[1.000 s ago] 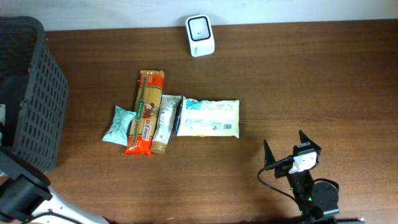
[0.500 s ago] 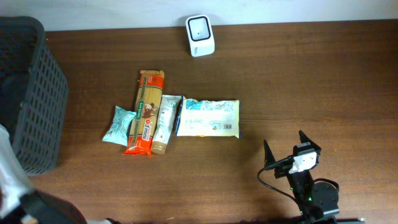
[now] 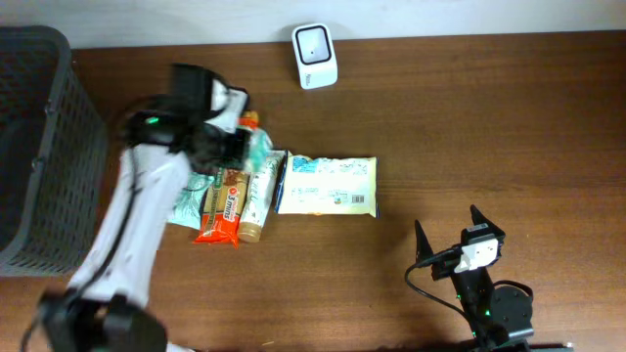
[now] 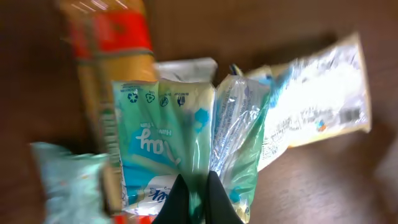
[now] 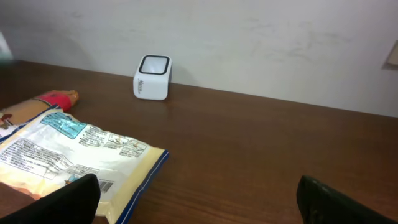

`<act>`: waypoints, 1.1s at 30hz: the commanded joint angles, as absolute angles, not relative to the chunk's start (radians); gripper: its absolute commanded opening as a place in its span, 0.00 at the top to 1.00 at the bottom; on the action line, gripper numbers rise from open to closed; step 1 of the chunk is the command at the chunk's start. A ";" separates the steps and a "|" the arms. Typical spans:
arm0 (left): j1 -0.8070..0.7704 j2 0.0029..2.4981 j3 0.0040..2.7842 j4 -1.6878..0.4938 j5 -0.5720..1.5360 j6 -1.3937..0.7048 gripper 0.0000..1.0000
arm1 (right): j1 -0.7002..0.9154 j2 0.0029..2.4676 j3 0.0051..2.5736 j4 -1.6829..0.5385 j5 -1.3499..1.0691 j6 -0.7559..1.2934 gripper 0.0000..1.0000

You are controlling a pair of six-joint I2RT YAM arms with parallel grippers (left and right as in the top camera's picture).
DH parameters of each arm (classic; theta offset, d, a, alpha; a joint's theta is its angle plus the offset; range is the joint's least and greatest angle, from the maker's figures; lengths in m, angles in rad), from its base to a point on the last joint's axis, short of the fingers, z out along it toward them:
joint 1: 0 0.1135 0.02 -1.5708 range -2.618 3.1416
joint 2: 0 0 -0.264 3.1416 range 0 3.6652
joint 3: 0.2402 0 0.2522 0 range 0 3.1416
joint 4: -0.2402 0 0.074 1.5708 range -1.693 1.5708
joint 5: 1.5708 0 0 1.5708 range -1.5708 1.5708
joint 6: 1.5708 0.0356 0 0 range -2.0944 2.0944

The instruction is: Scan the item barcode

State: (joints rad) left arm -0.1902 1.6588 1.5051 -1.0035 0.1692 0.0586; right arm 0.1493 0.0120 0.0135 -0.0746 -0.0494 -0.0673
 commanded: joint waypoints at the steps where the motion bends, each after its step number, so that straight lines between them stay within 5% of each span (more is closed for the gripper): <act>1: -0.252 1.793 1.479 -1.003 0.180 0.044 1.00 | 0.144 0.006 0.006 -0.073 -0.055 -0.071 0.01; 5: -0.297 1.850 1.479 -0.984 0.189 0.037 0.98 | 0.144 0.006 0.006 -0.073 -0.055 -0.071 0.01; 7: -0.323 1.850 1.479 -0.970 0.195 0.037 0.84 | 0.144 0.006 0.006 -0.073 -0.055 -0.071 0.01; 8: -0.330 1.850 1.479 -0.965 0.196 0.037 0.64 | 0.144 0.006 0.006 -0.073 -0.055 -0.071 0.01; 9: -0.350 1.850 1.479 -0.955 0.195 0.037 0.01 | 0.144 0.006 0.006 -0.073 -0.055 -0.071 0.01; 16: -0.305 1.721 1.584 -0.964 0.194 0.038 0.01 | 0.144 0.006 0.006 -0.073 -0.055 -0.071 0.01; 22: 0.097 1.453 1.603 -0.960 0.078 0.039 0.01 | 0.144 0.006 0.006 -0.073 -0.055 -0.071 0.01; 25: 0.219 1.458 1.602 -0.954 0.080 0.198 0.02 | 0.144 0.006 0.006 -0.073 -0.055 -0.071 0.01; 33: 0.285 1.523 1.602 -0.948 0.081 0.267 0.01 | 0.144 0.006 0.006 -0.073 -0.055 -0.071 0.01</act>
